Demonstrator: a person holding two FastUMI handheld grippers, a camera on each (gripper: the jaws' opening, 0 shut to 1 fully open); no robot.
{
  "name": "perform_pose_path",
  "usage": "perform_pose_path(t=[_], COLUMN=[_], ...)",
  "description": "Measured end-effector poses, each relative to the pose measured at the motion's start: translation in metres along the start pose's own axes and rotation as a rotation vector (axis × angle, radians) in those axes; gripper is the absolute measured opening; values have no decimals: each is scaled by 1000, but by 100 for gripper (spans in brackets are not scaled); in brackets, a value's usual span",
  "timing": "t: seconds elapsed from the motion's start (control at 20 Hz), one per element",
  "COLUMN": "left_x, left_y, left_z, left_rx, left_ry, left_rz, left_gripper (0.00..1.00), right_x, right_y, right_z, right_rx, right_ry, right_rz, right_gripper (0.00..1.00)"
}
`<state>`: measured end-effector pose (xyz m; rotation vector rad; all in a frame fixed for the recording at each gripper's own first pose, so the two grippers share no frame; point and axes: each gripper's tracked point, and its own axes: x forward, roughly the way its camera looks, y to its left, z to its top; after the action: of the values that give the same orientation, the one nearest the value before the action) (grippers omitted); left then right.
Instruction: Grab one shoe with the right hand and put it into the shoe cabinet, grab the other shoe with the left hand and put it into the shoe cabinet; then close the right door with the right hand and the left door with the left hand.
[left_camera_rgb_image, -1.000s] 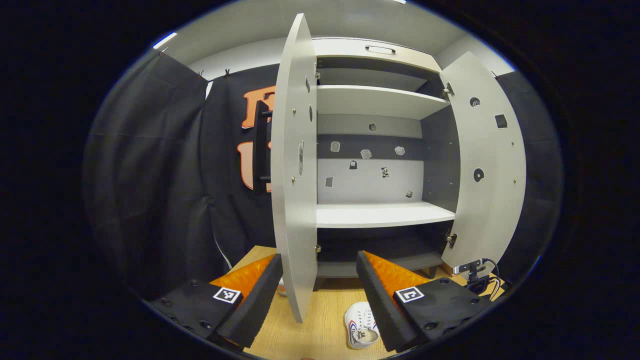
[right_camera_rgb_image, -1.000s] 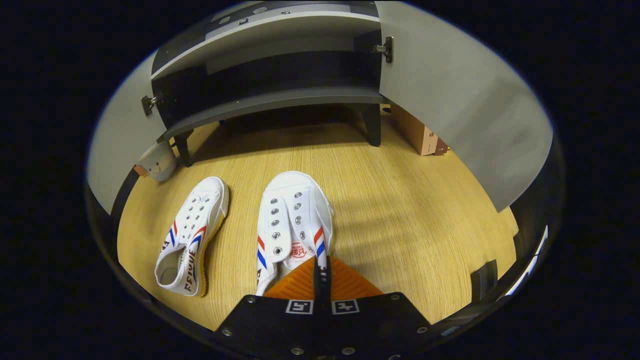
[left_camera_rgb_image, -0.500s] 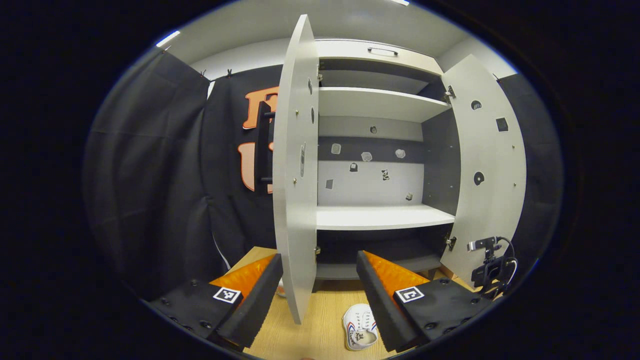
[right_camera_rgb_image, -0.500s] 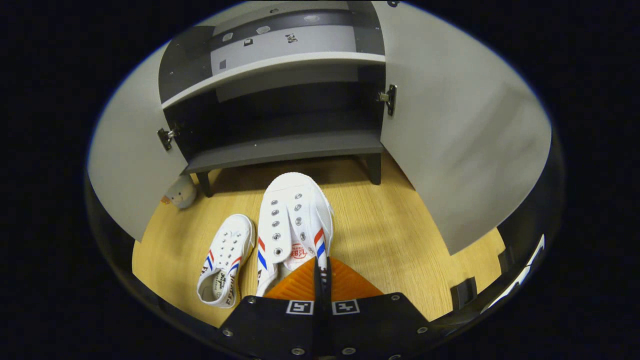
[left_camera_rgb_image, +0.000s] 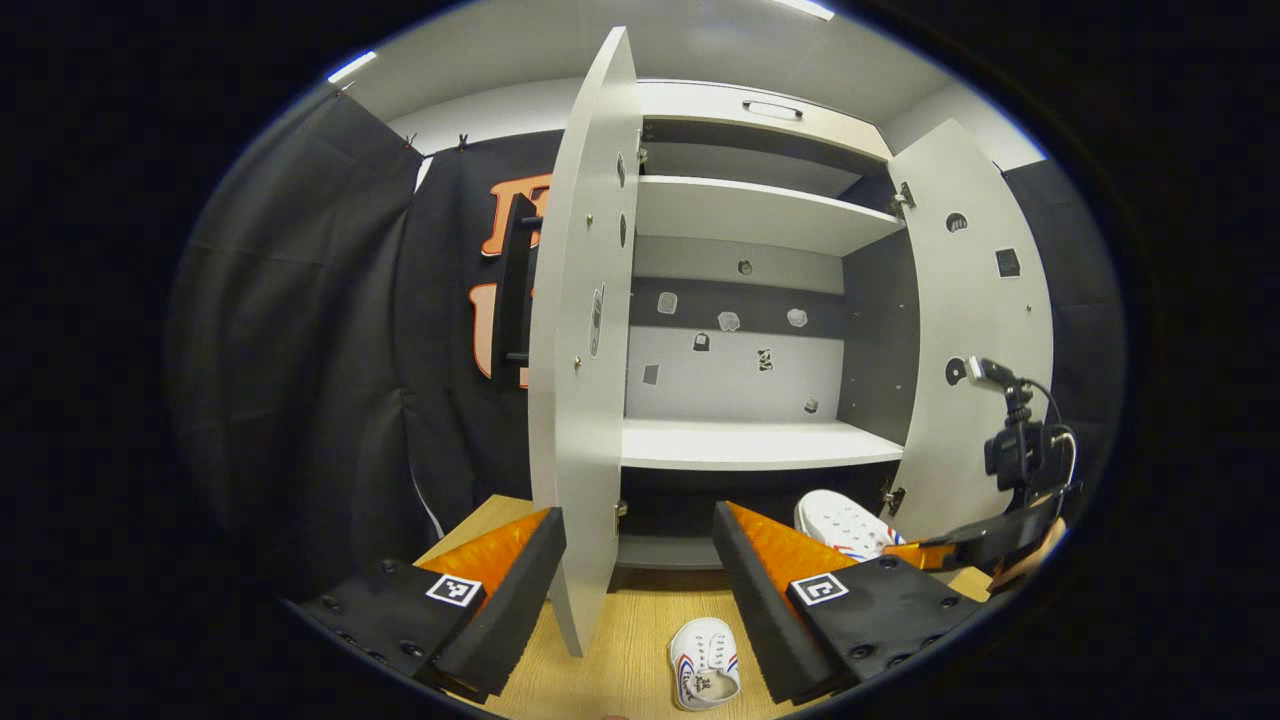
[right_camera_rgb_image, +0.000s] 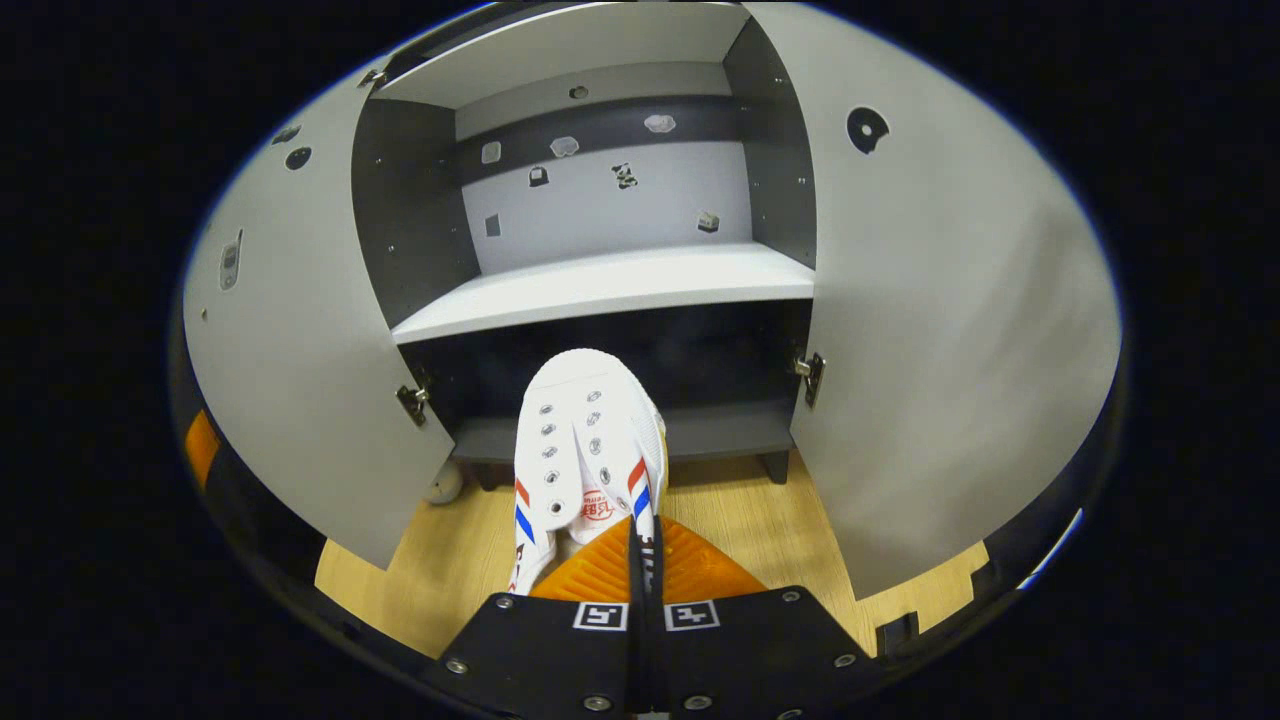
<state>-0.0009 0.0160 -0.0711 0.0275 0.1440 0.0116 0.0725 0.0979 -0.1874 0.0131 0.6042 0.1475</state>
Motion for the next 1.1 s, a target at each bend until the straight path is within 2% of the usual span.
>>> perform_pose_path(t=[0.05, 0.1, 0.35, 0.4, 0.6, 0.9, 1.1], left_x=[3, 4, 12, 11, 11, 11, 7], left_y=[1, 2, 9, 8, 9, 14, 12], left_z=[0, 0, 1, 1, 0, 6, 7], left_rx=[-2, -4, 0, 6, 29, 14, -2], left_ry=[-1, -1, -13, -19, -25, -45, -50], left_rz=[2, 3, 19, 16, 18, 26, 19], left_gripper=[94, 96, 96, 94, 95, 95, 95], right_x=[1, 3, 13, 19, 43, 99, 149], right_y=[2, 6, 20, 23, 27, 14, 3], right_z=[15, 30, 97, 111, 163, 229, 246], right_rx=[0, -1, 2, 6, 4, 28, 95], right_ry=[-19, -38, -114, -125, -160, -150, -56], right_rz=[2, 3, 1, 4, -2, -51, -66], right_gripper=[0, 0, 0, 0, 0, 0, 0])
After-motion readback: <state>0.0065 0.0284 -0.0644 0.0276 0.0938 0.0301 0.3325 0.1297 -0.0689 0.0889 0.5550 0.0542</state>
